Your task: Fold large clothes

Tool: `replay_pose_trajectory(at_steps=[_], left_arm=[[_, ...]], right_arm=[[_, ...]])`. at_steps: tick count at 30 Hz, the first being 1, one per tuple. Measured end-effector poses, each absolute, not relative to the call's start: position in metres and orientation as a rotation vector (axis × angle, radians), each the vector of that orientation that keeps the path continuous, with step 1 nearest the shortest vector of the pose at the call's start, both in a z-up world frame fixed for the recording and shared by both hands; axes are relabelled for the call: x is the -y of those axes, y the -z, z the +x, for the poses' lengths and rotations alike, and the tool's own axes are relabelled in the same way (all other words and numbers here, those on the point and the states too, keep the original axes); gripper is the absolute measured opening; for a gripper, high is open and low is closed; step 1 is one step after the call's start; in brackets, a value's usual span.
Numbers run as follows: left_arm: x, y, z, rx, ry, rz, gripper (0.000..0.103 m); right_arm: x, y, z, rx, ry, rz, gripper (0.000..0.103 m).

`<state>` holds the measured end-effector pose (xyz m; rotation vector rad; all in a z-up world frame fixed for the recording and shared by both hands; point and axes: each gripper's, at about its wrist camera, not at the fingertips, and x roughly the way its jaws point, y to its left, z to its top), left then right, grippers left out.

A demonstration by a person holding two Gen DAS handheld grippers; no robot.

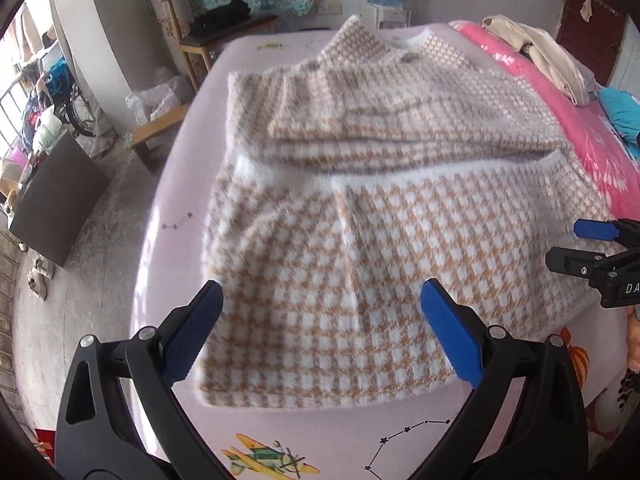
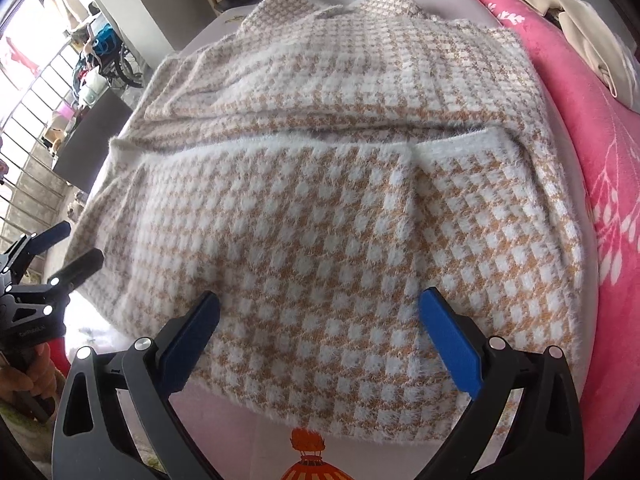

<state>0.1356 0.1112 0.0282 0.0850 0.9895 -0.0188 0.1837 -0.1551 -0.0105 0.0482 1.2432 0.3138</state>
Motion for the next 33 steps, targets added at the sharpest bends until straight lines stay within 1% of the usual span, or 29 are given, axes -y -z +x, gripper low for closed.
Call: replay_pose_trajectory(at_steps=[4, 7, 10, 12, 13, 17, 18, 20, 22, 25, 27, 28, 29, 30, 31, 32, 33], left_arm=[[-0.13, -0.079, 0.157, -0.874, 0.044, 0.059, 0.096], [-0.141, -0.11, 0.192, -0.819, 0.075, 0.039, 0.096], [-0.142, -0.134, 0.236, -0.745, 0.109, 0.039, 0.096], [-0.141, -0.142, 0.271, -0.712, 0.135, 0.03, 0.096], [-0.14, -0.144, 0.289, -0.705, 0.15, 0.01, 0.096], [-0.136, -0.132, 0.374, -0.735, 0.213, -0.098, 0.095], [-0.133, -0.125, 0.398, -0.758, 0.23, -0.126, 0.095], [-0.124, -0.109, 0.442, -0.805, 0.256, -0.164, 0.095], [-0.111, -0.092, 0.483, -0.859, 0.296, -0.189, 0.095], [-0.095, -0.066, 0.53, -0.935, 0.317, -0.233, 0.095], [-0.087, -0.048, 0.551, -0.973, 0.291, -0.251, 0.095], [-0.082, -0.04, 0.557, -0.986, 0.282, -0.247, 0.095], [-0.077, -0.033, 0.562, -0.998, 0.273, -0.229, 0.092], [-0.073, -0.026, 0.566, -1.007, 0.257, -0.206, 0.085], [-0.07, -0.021, 0.568, -1.025, 0.245, -0.187, 0.06], [-0.067, -0.015, 0.57, -1.05, 0.241, -0.177, 0.045], [-0.067, -0.013, 0.569, -1.064, 0.242, -0.178, 0.038]], right_arm=[[0.159, -0.037, 0.207, -1.128, -0.391, 0.026, 0.098], [0.167, -0.067, 0.246, -1.046, -0.42, 0.025, 0.098], [0.174, -0.084, 0.299, -1.008, -0.419, 0.027, 0.097], [0.171, -0.087, 0.338, -0.999, -0.418, 0.017, 0.095], [0.173, -0.086, 0.357, -1.007, -0.415, 0.026, 0.093], [0.166, -0.073, 0.44, -1.043, -0.387, 0.051, 0.084], [0.164, -0.068, 0.459, -1.055, -0.374, 0.06, 0.082], [0.165, -0.058, 0.497, -1.074, -0.341, 0.076, 0.075], [0.164, -0.045, 0.531, -1.091, -0.305, 0.085, 0.072], [0.165, -0.02, 0.571, -1.15, -0.273, 0.104, 0.066], [0.166, -0.002, 0.586, -1.205, -0.267, 0.138, 0.061], [0.166, 0.007, 0.59, -1.229, -0.268, 0.144, 0.055], [0.165, 0.014, 0.591, -1.244, -0.268, 0.145, 0.046], [0.164, 0.019, 0.591, -1.256, -0.266, 0.14, 0.039], [0.164, 0.021, 0.59, -1.262, -0.275, 0.14, 0.026], [0.163, 0.02, 0.586, -1.259, -0.288, 0.14, 0.018], [0.161, 0.015, 0.58, -1.243, -0.297, 0.125, 0.015]])
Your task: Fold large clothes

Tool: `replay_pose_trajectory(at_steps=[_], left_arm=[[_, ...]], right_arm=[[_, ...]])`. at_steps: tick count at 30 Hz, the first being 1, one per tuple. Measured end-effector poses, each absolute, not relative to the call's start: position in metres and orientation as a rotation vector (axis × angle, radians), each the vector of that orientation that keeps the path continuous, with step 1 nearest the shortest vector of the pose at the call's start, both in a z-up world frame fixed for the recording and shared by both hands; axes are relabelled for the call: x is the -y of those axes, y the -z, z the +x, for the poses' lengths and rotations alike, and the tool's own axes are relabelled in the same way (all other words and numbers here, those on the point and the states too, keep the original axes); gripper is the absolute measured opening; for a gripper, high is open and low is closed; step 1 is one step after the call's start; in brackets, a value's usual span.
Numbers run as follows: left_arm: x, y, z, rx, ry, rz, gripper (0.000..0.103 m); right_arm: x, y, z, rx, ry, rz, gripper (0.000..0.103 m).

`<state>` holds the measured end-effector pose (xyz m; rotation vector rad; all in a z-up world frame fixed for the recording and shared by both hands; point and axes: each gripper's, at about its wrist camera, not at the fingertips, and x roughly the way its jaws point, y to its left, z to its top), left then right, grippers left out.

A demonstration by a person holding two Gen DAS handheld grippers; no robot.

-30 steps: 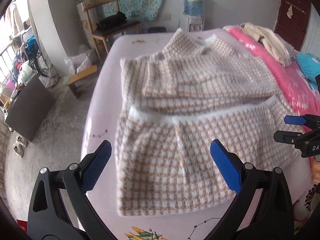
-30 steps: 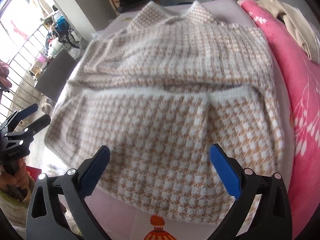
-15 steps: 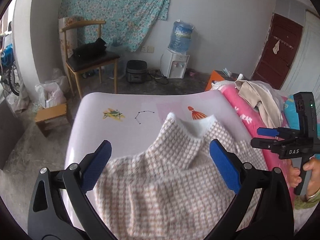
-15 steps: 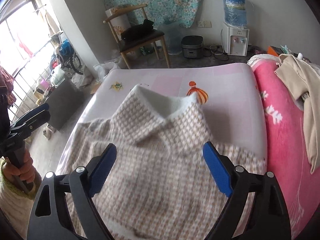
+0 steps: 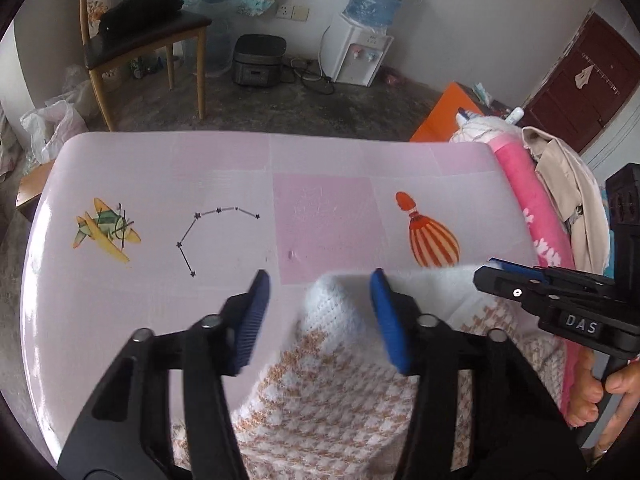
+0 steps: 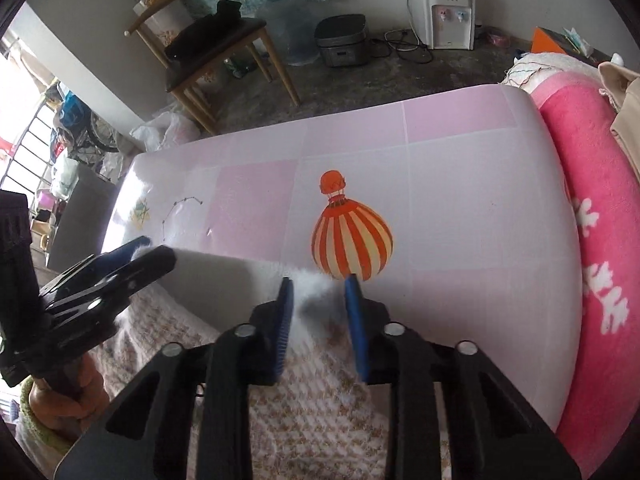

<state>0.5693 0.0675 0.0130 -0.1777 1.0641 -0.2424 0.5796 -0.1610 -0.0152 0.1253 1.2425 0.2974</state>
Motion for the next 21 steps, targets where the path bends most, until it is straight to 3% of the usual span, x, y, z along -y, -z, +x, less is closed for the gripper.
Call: replay_pose_trajectory(at_steps=[1, 5, 15, 19, 21], left_arm=[[-0.069, -0.014, 0.566, -1.058, 0.261, -0.184, 0.028], [-0.07, -0.041, 0.536, -0.981, 0.318, -0.118, 0.015], [-0.059, -0.074, 0.405, -0.928, 0.459, 0.057, 0.013], [-0.06, -0.054, 0.366, -0.945, 0.459, 0.127, 0.013], [-0.059, -0.043, 0.359, -0.955, 0.45, 0.155, 0.013]], right_arm=[[0.159, 0.008, 0.572, -1.219, -0.309, 0.101, 0.013], [0.153, -0.023, 0.541, -1.159, -0.363, 0.036, 0.011], [0.152, -0.049, 0.411, -1.114, -0.48, -0.131, 0.014], [0.167, -0.08, 0.382, -1.055, -0.583, -0.044, 0.03], [0.169, -0.095, 0.396, -1.025, -0.601, 0.025, 0.031]])
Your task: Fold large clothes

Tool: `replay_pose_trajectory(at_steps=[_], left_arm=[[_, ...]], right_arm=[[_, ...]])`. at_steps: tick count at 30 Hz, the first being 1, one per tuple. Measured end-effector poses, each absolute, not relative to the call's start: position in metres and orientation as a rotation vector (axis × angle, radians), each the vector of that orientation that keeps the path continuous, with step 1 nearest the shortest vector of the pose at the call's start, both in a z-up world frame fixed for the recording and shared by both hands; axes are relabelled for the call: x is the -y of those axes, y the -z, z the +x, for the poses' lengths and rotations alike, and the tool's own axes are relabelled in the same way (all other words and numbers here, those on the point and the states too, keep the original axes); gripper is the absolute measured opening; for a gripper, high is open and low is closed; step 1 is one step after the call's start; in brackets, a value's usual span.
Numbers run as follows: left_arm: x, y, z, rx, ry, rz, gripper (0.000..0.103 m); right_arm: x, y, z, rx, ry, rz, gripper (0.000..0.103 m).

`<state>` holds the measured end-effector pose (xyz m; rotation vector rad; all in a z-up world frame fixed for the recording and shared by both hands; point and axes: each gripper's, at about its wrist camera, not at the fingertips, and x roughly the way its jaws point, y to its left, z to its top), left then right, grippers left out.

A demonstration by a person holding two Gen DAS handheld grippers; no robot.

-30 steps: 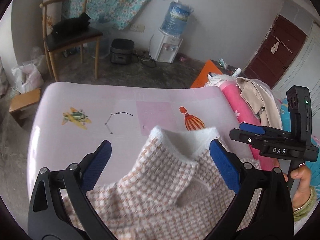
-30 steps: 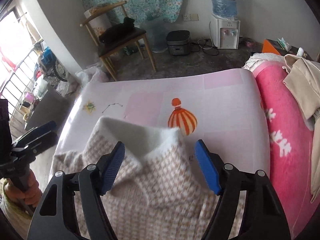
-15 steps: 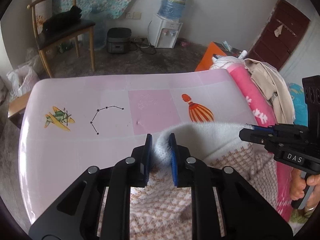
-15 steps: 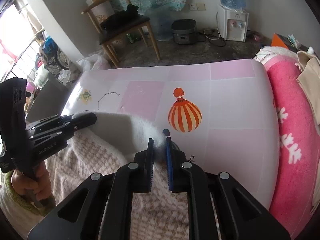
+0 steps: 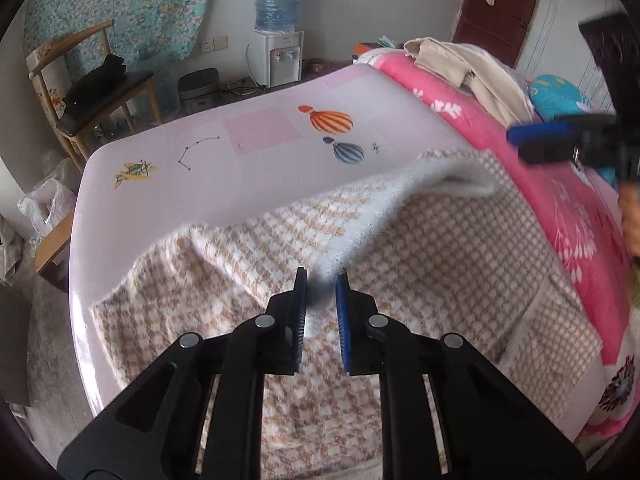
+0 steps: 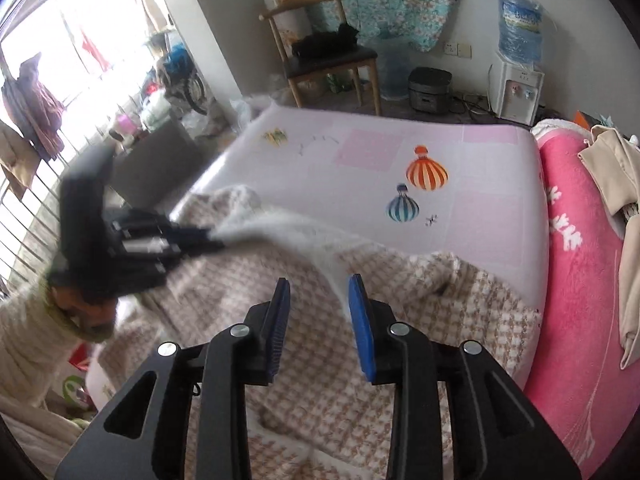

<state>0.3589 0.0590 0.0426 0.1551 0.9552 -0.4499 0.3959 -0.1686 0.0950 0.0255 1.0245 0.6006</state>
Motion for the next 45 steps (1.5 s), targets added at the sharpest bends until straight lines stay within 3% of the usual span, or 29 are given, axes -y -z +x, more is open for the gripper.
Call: replay_pose_trajectory(at_steps=[6, 8, 12, 18, 25, 30, 38, 42, 45], left_arm=[[-0.06, -0.03, 0.348, -0.953, 0.408, 0.145, 0.016], [-0.069, -0.031, 0.341, -0.963, 0.397, 0.113, 0.021], [-0.093, -0.052, 0.317, -0.891, 0.436, 0.025, 0.023], [-0.075, -0.064, 0.354, -0.869, 0.457, -0.059, 0.025], [-0.023, -0.013, 0.413, -1.014, 0.433, 0.056, 0.025], [-0.027, -0.003, 0.396, -0.995, 0.422, 0.154, 0.027], [-0.063, -0.016, 0.365, -0.978, 0.438, 0.156, 0.027], [-0.07, -0.037, 0.367, -0.903, 0.439, 0.087, 0.028], [-0.061, -0.027, 0.379, -0.951, 0.409, 0.061, 0.03]], right_arm=[[0.133, -0.034, 0.444, -1.215, -0.63, 0.134, 0.027], [0.125, -0.004, 0.435, -1.292, -0.644, 0.144, 0.025], [0.125, 0.032, 0.404, -1.332, -0.63, 0.099, 0.025], [0.118, 0.033, 0.395, -1.287, -0.597, 0.065, 0.025], [0.116, -0.007, 0.405, -1.139, -0.504, 0.01, 0.025], [0.128, 0.023, 0.409, -1.13, -0.452, -0.142, 0.025], [0.16, -0.005, 0.382, -1.147, -0.393, -0.203, 0.025], [0.137, -0.027, 0.385, -1.079, -0.449, -0.18, 0.027], [0.106, -0.015, 0.393, -1.067, -0.501, -0.181, 0.027]])
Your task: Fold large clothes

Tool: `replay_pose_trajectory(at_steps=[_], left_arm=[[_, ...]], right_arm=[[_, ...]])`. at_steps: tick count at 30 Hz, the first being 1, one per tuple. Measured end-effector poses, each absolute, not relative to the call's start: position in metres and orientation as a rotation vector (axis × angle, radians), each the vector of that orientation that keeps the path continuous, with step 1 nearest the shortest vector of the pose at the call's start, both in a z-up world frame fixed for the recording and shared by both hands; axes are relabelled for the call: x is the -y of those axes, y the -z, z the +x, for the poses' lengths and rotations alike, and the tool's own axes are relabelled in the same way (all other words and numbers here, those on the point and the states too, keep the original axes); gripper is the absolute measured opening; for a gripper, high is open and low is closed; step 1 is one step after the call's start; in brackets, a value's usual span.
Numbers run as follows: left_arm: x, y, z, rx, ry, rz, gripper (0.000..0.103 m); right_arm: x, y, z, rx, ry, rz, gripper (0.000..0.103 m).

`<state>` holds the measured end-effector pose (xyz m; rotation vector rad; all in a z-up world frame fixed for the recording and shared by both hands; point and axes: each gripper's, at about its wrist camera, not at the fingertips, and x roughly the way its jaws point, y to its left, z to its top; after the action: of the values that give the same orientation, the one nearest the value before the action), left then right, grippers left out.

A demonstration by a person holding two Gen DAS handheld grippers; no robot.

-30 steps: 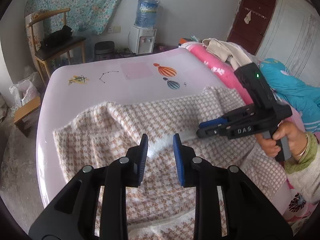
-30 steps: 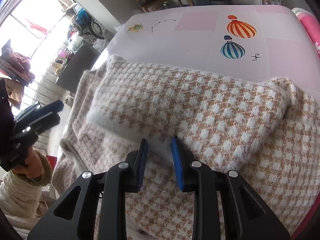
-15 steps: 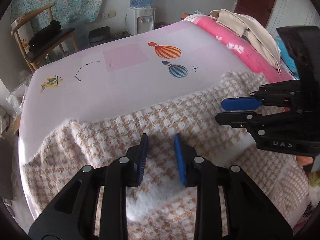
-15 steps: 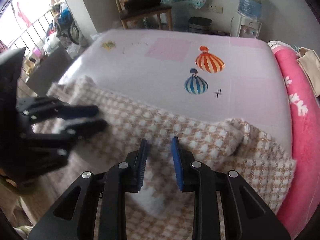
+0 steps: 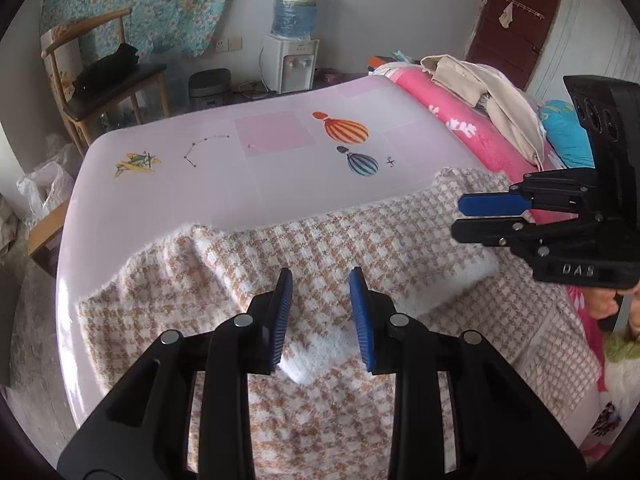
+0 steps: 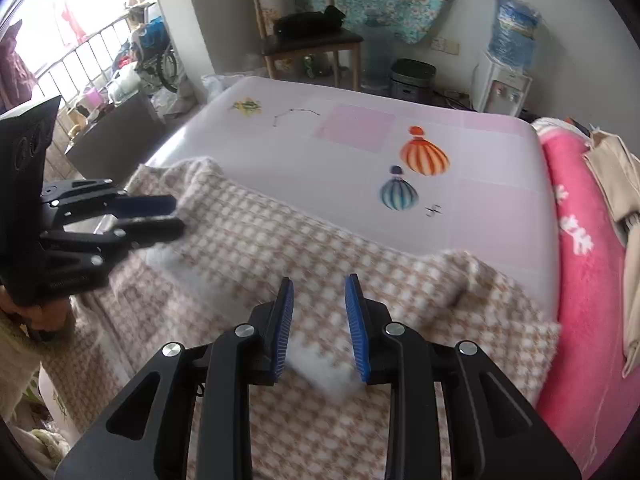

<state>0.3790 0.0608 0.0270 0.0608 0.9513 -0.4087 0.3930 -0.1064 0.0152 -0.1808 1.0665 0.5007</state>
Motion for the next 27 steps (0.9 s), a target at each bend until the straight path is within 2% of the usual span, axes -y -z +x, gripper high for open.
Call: replay_pose_trajectory(at_steps=[2, 3, 6, 8, 9, 11, 14, 21, 27], left_arm=[[-0.056, -0.002, 0.386, -1.041, 0.343, 0.085, 0.032], [-0.057, 0.0, 0.382, -1.013, 0.339, 0.073, 0.032], [-0.064, -0.01, 0.368, -0.997, 0.327, 0.056, 0.033], [-0.077, -0.024, 0.35, -0.967, 0.312, 0.037, 0.046], [-0.085, -0.032, 0.337, -0.945, 0.304, 0.026, 0.048], [-0.106, -0.046, 0.311, -0.912, 0.296, -0.016, 0.05], [-0.139, -0.057, 0.264, -0.864, 0.271, -0.091, 0.055], [-0.183, -0.033, 0.174, -0.807, 0.197, -0.274, 0.056], [-0.191, 0.005, 0.171, -0.87, 0.184, -0.295, 0.054]], right_arm=[[0.09, 0.01, 0.396, -1.124, -0.491, -0.204, 0.03], [0.087, 0.021, 0.394, -1.127, -0.472, -0.222, 0.031], [0.089, 0.01, 0.381, -1.133, -0.418, -0.243, 0.033], [0.097, -0.005, 0.367, -1.139, -0.415, -0.216, 0.035], [0.101, -0.013, 0.357, -1.129, -0.425, -0.201, 0.037], [0.109, -0.031, 0.332, -1.1, -0.429, -0.188, 0.055], [0.114, -0.047, 0.286, -1.08, -0.514, -0.145, 0.063], [0.109, -0.023, 0.177, -1.153, -0.642, -0.086, 0.064], [0.117, 0.014, 0.152, -1.214, -0.558, -0.02, 0.064]])
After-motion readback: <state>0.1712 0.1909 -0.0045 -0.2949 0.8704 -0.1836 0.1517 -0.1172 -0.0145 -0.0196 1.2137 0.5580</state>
